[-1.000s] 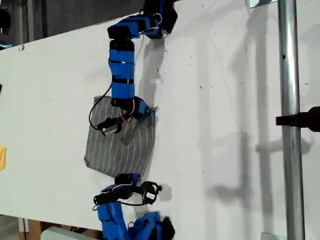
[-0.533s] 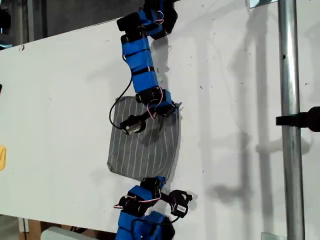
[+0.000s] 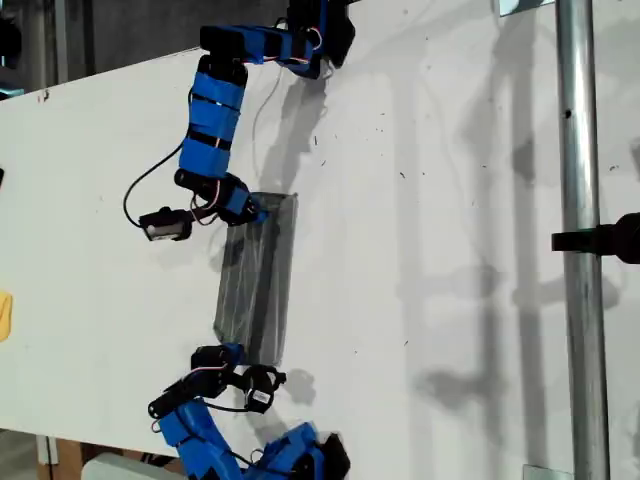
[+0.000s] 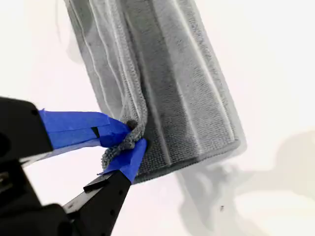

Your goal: Grasp corners of a towel and fold twice.

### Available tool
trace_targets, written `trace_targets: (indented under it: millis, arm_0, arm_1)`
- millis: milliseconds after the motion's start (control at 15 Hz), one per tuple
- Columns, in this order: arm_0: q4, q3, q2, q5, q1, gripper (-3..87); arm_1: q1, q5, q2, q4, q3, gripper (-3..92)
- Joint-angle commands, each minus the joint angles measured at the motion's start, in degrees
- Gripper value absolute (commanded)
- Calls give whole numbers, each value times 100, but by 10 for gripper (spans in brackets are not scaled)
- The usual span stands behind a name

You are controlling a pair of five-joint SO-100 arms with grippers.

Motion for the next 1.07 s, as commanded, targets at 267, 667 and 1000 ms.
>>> trace_targets:
  millis: [267,667,1000]
  arm_0:
    - [870,-3929,-2646,1107,-1063,-29]
    - [703,-2760,-2610,519,-756,-29]
    - [193,-1600,-2408,26,-290,-26]
  arm_1:
    - [1081,-1002,1011,193,-272,-3]
    - [246,-360,-316,-132,35,-3]
    - [53,-53,-448,-281,413,-3]
